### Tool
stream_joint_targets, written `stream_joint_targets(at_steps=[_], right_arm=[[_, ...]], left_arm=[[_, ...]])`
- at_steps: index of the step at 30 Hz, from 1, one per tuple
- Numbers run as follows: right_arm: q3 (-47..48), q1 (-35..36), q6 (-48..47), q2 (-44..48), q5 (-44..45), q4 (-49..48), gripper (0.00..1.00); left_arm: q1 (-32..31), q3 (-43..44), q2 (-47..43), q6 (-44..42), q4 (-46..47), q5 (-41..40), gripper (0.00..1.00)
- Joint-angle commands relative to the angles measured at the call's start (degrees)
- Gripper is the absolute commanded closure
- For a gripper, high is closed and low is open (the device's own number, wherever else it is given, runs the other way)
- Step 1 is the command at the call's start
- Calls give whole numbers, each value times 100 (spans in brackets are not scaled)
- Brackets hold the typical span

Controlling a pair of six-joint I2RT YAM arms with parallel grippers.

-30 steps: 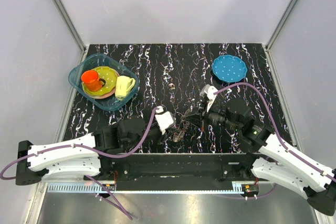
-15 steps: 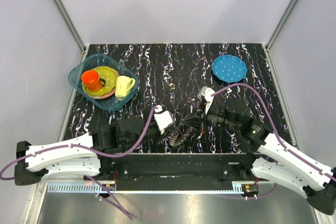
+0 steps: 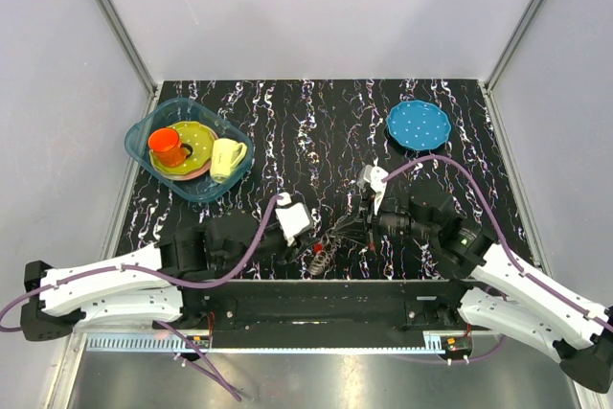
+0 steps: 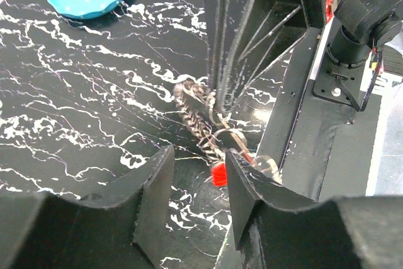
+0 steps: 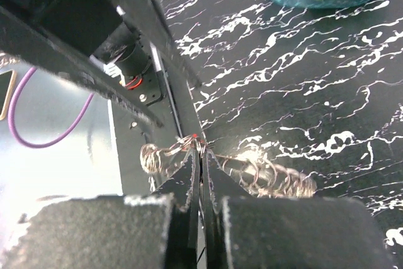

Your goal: Remove the keys from the keyring

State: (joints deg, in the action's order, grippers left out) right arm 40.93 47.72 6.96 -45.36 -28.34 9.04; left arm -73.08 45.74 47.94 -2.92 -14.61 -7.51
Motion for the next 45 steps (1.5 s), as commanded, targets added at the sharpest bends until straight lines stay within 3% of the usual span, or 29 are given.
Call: stream_joint_targets(at_steps=[1,6,16,21,34,45], right_arm=[[337,35,-212,186,-427,45,100],[425,35,-213,90,-777,124,100],[364,35,-90,124,-1086,-42,100],[258,35,-151,370,-1218,-130,100],[38,35,-388,669,-1420,-376,100],[12,35,-389,669,-1490,-508,100]], left_arm=[[30,278,-426,-69,11,257,55],[30,383,-584,-77,-164,803,47],[31,577,-22,72,-411,1822,46],[39,401,-22,274,-95,1999,46],[1085,-425,-453,1759,1444,3572,46],[1094,-285,277,2234,1883,4240,51]])
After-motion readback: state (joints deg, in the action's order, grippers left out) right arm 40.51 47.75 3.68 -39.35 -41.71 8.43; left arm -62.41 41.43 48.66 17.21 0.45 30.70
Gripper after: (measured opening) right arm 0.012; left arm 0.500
